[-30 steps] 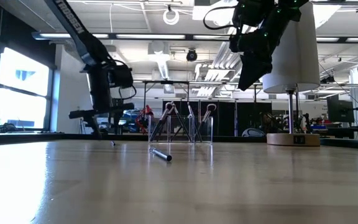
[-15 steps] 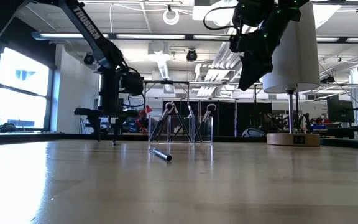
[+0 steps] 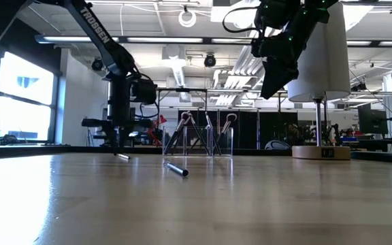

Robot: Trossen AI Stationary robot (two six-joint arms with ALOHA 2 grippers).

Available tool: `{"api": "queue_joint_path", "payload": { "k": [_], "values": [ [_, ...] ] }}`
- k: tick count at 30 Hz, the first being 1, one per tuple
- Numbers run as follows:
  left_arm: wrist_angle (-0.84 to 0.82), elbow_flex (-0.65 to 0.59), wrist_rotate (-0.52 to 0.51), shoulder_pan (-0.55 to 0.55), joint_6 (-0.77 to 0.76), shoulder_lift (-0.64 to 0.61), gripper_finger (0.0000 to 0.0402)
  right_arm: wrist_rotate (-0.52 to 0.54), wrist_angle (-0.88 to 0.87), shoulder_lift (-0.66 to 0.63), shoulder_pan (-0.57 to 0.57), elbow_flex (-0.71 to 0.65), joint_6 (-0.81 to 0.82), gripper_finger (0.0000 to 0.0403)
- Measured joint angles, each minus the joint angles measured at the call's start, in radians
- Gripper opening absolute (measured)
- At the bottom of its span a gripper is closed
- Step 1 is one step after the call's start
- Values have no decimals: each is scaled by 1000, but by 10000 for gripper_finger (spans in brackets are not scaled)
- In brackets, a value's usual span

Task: Pick & Place Makeup Brushes
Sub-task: Put the black eyeshadow brush into the transparent organizer

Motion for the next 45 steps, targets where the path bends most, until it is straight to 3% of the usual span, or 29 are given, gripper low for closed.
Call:
{"api": "queue_joint_path", "payload": {
  "k": [4, 14, 26, 32, 45],
  "values": [
    [8, -1, 6, -1, 14, 1, 5, 0, 0, 0, 0, 0, 0, 153],
    [-7, 40, -12, -2, 126, -12, 1, 0, 3, 0, 0, 0, 0, 153],
    [10, 59, -193, -80, 169, -200, 0, -5, 30, 0, 0, 0, 52, 153],
    [109, 60, -277, -142, 189, -306, 0, 4, 39, 0, 8, -5, 65, 154],
    [266, 63, -296, -252, 254, -371, 0, 3, 456, -3, 112, -376, 223, 154]
  ]
}}
